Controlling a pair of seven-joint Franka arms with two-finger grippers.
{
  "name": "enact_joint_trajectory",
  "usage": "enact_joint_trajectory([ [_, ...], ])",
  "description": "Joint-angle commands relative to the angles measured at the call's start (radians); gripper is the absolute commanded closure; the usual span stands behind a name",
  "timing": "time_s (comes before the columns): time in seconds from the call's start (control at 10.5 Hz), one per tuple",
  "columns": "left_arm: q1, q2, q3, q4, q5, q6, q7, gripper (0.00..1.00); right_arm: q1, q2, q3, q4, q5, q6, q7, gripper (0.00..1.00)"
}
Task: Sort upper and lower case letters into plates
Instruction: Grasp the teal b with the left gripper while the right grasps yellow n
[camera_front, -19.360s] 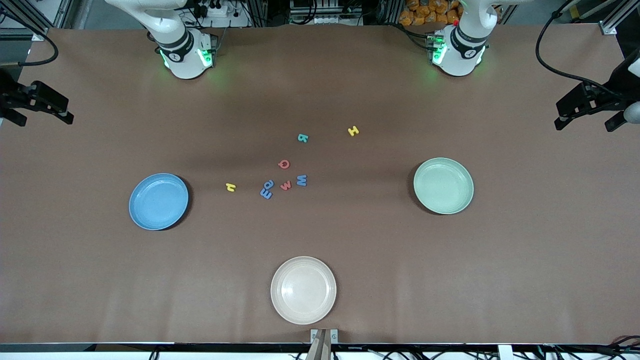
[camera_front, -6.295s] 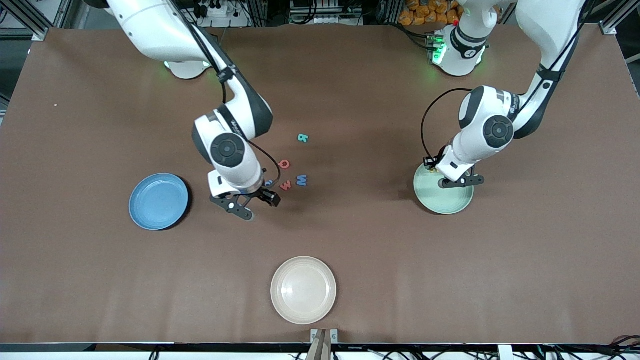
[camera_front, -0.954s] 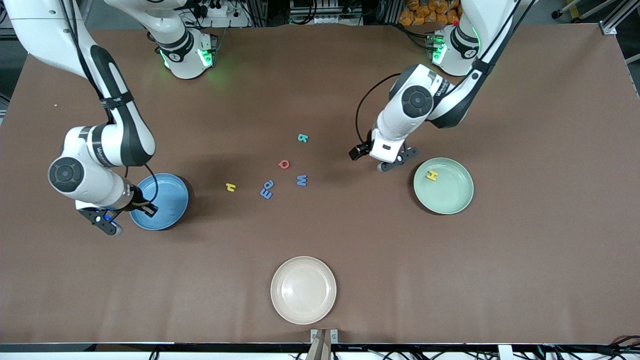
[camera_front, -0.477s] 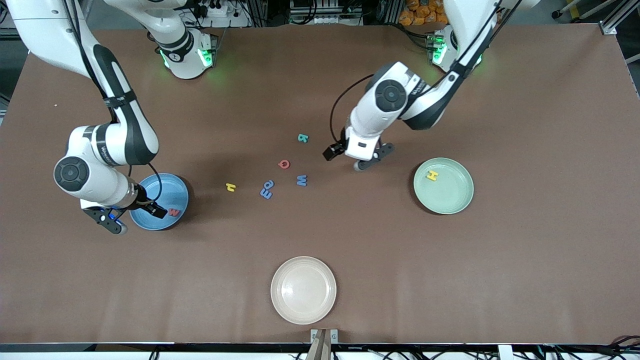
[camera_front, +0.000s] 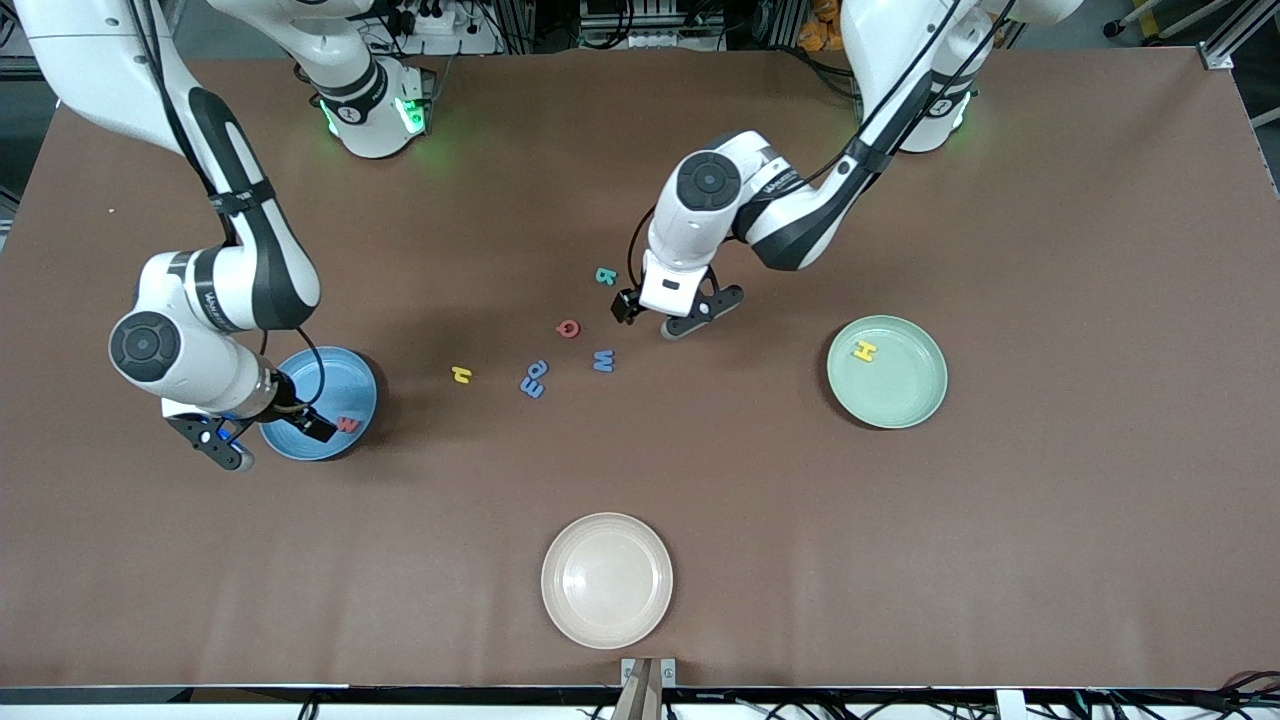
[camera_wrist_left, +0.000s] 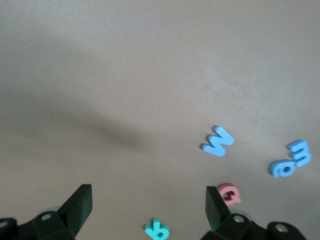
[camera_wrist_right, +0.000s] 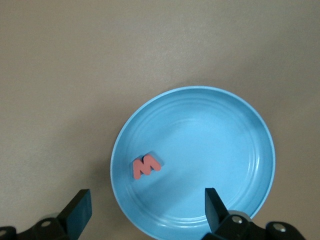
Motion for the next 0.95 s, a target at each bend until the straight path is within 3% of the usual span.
enact_joint_trajectory([
  [0.0, -0.050, 0.021, 0.015, 0.036, 0.065, -0.032, -0.036, 0.00, 0.002, -0.007, 0.003, -0.004, 0.003, 0.003, 0.035, 0.00],
  [0.29, -0.121, 0.097, 0.007, 0.149, 0.083, -0.106, -0.220, 0.00, 0.000, -0.006, 0.003, 0.001, 0.060, 0.012, 0.055, 0.00],
  [0.67, -0.156, 0.140, 0.005, 0.169, 0.082, -0.106, -0.182, 0.00, 0.002, 0.005, 0.003, 0.016, 0.064, 0.013, 0.081, 0.00],
  [0.86, -0.169, 0.172, 0.004, 0.195, 0.056, -0.106, -0.264, 0.00, 0.002, 0.005, 0.003, 0.022, 0.064, 0.013, 0.081, 0.00],
])
